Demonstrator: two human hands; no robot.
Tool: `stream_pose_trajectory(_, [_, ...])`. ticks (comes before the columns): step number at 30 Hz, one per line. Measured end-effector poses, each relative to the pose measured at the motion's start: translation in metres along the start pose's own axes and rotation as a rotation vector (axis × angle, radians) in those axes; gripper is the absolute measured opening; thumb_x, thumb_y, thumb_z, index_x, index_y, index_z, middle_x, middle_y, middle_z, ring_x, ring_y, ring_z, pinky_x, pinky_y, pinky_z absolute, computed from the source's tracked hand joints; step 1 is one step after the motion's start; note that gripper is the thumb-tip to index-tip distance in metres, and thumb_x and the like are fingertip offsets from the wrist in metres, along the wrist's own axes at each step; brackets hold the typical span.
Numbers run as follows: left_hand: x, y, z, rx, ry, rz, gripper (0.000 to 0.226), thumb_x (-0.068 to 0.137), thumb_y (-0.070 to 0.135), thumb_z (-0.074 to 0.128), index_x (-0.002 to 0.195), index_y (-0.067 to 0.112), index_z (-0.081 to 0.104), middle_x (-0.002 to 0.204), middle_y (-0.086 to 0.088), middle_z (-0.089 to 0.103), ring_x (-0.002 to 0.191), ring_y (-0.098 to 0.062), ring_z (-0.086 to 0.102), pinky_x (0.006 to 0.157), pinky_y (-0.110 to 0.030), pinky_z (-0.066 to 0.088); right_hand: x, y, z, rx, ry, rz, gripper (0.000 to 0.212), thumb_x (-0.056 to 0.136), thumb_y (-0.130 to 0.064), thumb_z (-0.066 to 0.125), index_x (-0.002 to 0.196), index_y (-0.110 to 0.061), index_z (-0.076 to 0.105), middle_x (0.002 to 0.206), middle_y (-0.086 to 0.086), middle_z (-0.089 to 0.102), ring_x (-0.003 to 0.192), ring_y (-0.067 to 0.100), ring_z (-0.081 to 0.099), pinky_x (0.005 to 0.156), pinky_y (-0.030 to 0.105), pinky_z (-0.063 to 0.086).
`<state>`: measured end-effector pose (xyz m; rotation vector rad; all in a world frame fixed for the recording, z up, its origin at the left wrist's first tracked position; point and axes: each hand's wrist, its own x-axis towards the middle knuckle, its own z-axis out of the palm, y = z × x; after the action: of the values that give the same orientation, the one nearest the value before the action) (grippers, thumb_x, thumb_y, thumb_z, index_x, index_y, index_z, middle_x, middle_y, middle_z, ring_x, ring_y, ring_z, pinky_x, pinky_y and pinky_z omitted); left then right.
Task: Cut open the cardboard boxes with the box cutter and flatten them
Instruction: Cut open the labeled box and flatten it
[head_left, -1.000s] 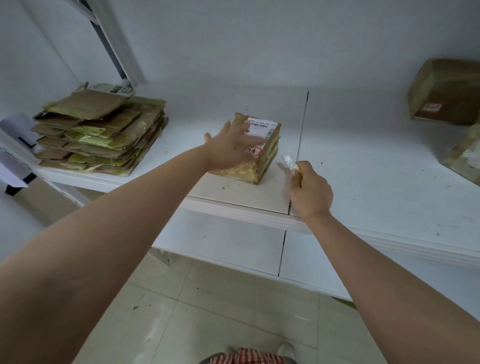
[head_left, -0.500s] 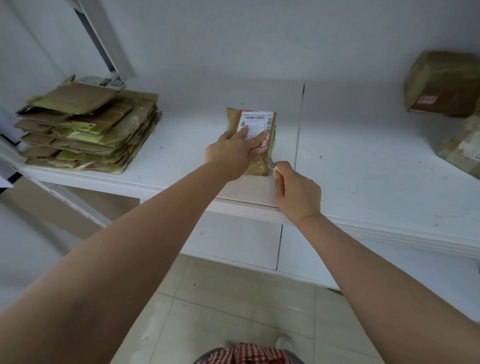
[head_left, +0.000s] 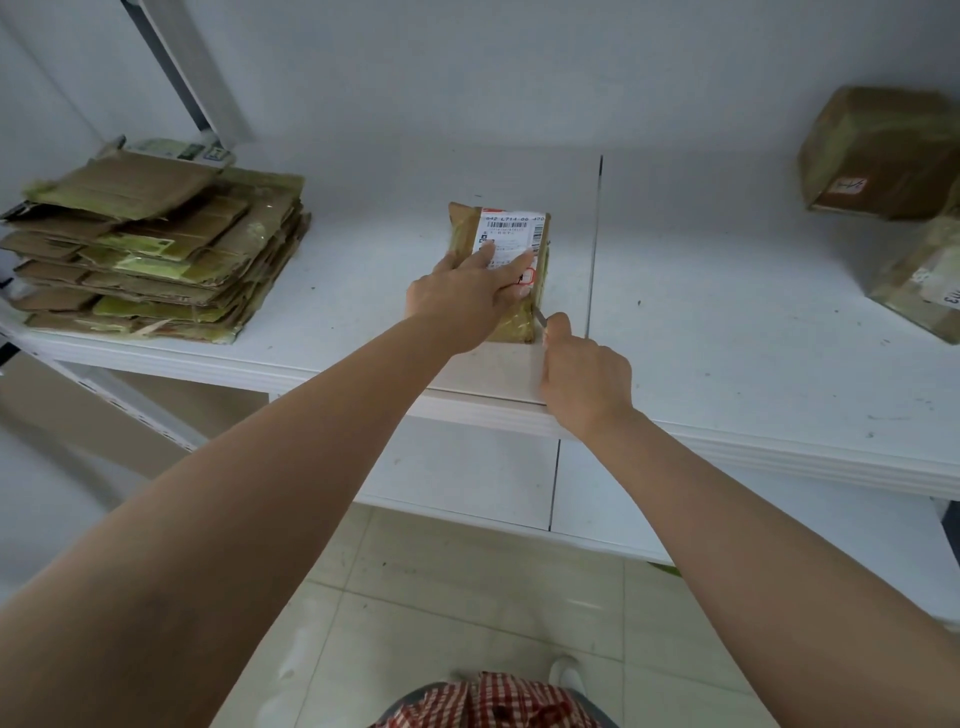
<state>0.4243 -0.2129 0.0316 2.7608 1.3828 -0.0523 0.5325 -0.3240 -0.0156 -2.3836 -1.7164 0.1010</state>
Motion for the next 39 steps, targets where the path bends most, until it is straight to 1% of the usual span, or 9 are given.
stream_pose_trajectory(8, [0.001, 0.0, -0.001, -0.077, -0.018, 0.008, 0.048, 0.096, 0.062, 0.02, 0.144, 0.055, 0.017, 0.159, 0.01, 0.016, 0.145, -0.026, 0.016, 0.105, -0.057, 0.032, -0.007, -0.001, -0.009, 0.016, -0.082, -0.01, 0.026, 0.088, -0.005, 0.042, 0.113, -0.009, 0.037, 0.087, 0.008, 0.061, 0.066, 0.028, 0.047, 0.058, 0.032, 0.034])
stream_pose_trajectory(12, [-0.002, 0.023, -0.002, -0.177, 0.071, -0.147, 0.057, 0.083, 0.074, 0.04, 0.135, 0.05, 0.042, 0.143, 0.007, 0.043, 0.136, -0.028, 0.032, 0.11, -0.06, 0.019, -0.012, -0.002, -0.011, 0.016, -0.094, -0.013, 0.026, 0.086, -0.005, 0.041, 0.112, -0.009, 0.037, 0.09, 0.009, 0.063, 0.067, 0.029, 0.049, 0.058, 0.032, 0.034])
stream_pose_trajectory(15, [0.002, 0.031, -0.001, -0.255, 0.148, -0.209, 0.047, 0.084, 0.058, 0.05, 0.128, 0.044, 0.052, 0.125, 0.006, 0.056, 0.128, -0.029, 0.04, 0.108, -0.058, 0.022, -0.014, 0.001, -0.009, 0.062, -0.102, 0.011, 0.022, 0.088, -0.007, 0.04, 0.11, -0.01, 0.037, 0.093, 0.01, 0.064, 0.071, 0.031, 0.053, 0.061, 0.033, 0.036])
stream_pose_trajectory(22, [-0.009, -0.007, -0.013, -0.319, 0.055, -0.032, 0.042, 0.088, 0.041, 0.053, 0.13, 0.046, 0.052, 0.144, 0.004, 0.045, 0.138, -0.024, 0.029, 0.115, -0.052, 0.011, -0.021, 0.017, -0.002, 0.526, 0.196, 0.234, 0.022, 0.1, -0.022, 0.035, 0.113, -0.008, 0.047, 0.089, 0.013, 0.064, 0.083, 0.036, 0.061, 0.061, 0.034, 0.038])
stream_pose_trajectory(28, [-0.034, -0.056, 0.0, -0.563, 0.18, 0.337, 0.043, 0.085, -0.006, 0.06, 0.122, 0.016, 0.065, 0.132, -0.003, 0.058, 0.133, -0.017, 0.043, 0.115, -0.042, 0.03, -0.016, 0.012, -0.017, 0.532, 0.439, 0.076, 0.022, 0.089, -0.009, 0.052, 0.109, -0.015, 0.056, 0.098, 0.002, 0.059, 0.074, 0.03, 0.058, 0.059, 0.031, 0.039])
stream_pose_trajectory(31, [-0.04, -0.052, 0.004, -0.571, 0.291, 0.369, 0.042, 0.077, 0.001, 0.066, 0.117, 0.012, 0.068, 0.129, -0.01, 0.06, 0.128, -0.024, 0.049, 0.109, -0.037, 0.037, -0.002, 0.005, -0.027, 0.38, 0.485, -0.074, 0.041, 0.071, -0.006, 0.07, 0.109, -0.022, 0.062, 0.113, 0.004, 0.05, 0.07, 0.025, 0.059, 0.054, 0.025, 0.039])
stream_pose_trajectory(33, [-0.04, -0.046, 0.009, -0.544, 0.314, 0.377, 0.048, 0.072, 0.012, 0.07, 0.119, 0.006, 0.063, 0.133, -0.016, 0.055, 0.132, -0.03, 0.043, 0.107, -0.033, 0.036, 0.008, 0.005, -0.027, 0.262, 0.446, -0.168, 0.052, 0.067, -0.019, 0.078, 0.114, -0.028, 0.061, 0.119, 0.002, 0.048, 0.067, 0.022, 0.06, 0.051, 0.023, 0.039])
stream_pose_trajectory(36, [-0.035, -0.04, 0.025, -0.485, 0.311, 0.3, 0.061, 0.073, 0.009, 0.076, 0.129, 0.006, 0.052, 0.147, -0.015, 0.039, 0.141, -0.032, 0.028, 0.109, -0.037, 0.033, 0.014, 0.01, -0.015, 0.148, 0.373, -0.231, 0.055, 0.067, -0.036, 0.079, 0.118, -0.03, 0.059, 0.127, -0.003, 0.047, 0.061, 0.022, 0.062, 0.048, 0.022, 0.04])
stream_pose_trajectory(39, [-0.033, -0.041, 0.04, -0.511, 0.375, 0.241, 0.064, 0.071, 0.005, 0.076, 0.13, 0.007, 0.052, 0.145, -0.012, 0.042, 0.134, -0.034, 0.038, 0.103, -0.042, 0.042, 0.016, 0.01, -0.002, 0.152, 0.363, -0.211, 0.059, 0.063, -0.04, 0.08, 0.116, -0.026, 0.059, 0.124, -0.003, 0.05, 0.059, 0.023, 0.062, 0.047, 0.022, 0.041])
